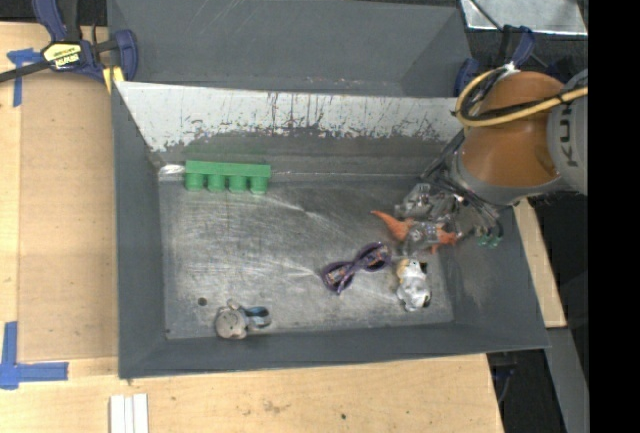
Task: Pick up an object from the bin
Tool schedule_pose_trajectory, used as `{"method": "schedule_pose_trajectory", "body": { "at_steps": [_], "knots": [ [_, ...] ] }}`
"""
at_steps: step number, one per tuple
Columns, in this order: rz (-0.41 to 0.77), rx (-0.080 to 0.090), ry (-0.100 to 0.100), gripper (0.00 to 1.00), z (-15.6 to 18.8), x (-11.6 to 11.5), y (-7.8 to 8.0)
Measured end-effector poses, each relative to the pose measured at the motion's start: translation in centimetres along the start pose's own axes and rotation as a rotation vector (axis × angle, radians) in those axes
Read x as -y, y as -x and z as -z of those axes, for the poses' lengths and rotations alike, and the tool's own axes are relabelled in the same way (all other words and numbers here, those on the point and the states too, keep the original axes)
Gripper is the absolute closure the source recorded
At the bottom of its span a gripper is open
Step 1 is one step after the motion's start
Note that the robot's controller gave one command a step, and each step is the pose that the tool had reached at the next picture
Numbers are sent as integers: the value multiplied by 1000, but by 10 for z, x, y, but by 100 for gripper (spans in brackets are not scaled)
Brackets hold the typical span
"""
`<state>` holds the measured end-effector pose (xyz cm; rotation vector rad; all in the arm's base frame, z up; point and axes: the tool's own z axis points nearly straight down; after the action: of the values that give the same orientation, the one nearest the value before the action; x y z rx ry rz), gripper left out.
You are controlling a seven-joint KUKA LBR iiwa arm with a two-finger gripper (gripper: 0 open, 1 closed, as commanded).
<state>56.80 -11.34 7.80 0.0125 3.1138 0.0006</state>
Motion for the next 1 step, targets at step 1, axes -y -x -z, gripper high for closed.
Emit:
{"method": "schedule_pose_trajectory", "body": {
  "at_steps": [1],
  "knots": [
    [-65,-25,-2,100,67,-8,-11]
  ]
}}
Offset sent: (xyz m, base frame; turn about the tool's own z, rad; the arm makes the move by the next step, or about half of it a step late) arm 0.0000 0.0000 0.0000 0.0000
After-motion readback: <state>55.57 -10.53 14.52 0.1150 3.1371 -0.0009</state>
